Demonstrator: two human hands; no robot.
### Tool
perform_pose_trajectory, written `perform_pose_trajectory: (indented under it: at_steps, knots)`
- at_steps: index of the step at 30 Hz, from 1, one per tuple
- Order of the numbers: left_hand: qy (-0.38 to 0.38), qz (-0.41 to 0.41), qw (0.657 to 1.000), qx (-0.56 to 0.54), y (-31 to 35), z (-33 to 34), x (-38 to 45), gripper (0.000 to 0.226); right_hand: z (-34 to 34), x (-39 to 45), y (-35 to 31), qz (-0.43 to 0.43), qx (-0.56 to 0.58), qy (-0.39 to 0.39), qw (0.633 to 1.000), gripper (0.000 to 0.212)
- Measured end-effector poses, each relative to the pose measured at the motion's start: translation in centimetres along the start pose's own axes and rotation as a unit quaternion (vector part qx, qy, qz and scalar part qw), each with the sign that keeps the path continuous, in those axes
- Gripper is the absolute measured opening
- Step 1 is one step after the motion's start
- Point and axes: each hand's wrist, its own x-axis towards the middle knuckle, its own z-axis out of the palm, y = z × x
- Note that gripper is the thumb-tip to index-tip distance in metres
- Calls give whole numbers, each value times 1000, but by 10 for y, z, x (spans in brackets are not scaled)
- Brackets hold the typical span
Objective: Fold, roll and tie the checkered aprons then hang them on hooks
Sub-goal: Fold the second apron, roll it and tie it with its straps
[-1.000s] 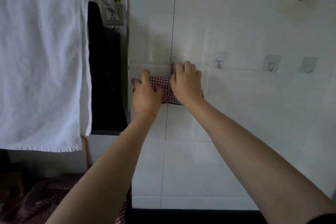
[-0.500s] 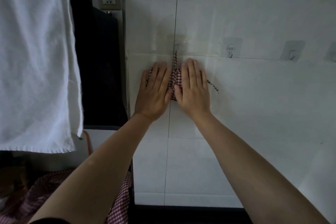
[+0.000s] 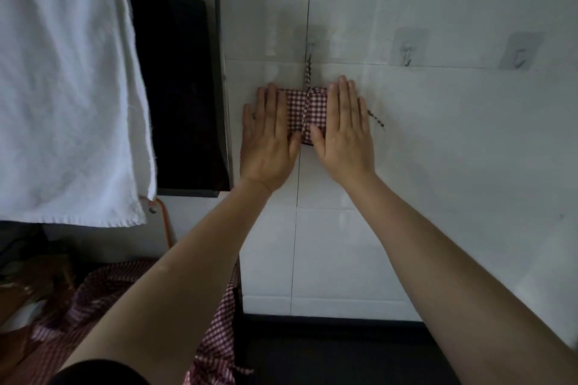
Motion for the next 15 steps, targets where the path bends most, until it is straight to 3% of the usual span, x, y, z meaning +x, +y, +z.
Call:
perform_pose_trajectory:
  at_steps: [4,6,8,10,11,13,15]
  knots:
    - [-33,-212,976,-40,10,-1,-58,76,-17,-63,-10,147,29,22,988,58]
    - [-113,-249,961,-31,22,2,-97,59,-15,-107,-19,230,33,-1,973,40]
    - [-245,-257,933,-53,34,8,-135,29,-13,-149,-29,298,69,-148,941,23]
    - [-393,-236,888,-48,40,14,-168,38,-7,-187,-35,350,112,-395,842,15]
    - [-443,-220,868,-38,40,16,-181,45,-5,-201,-37,344,127,-483,795,16]
    - [-504,-202,839,-18,37,20,-220,49,-7,-242,-46,306,141,-569,750,21]
    - [-529,-211,822,-6,31,25,-258,44,-9,-277,-59,287,149,-600,731,22]
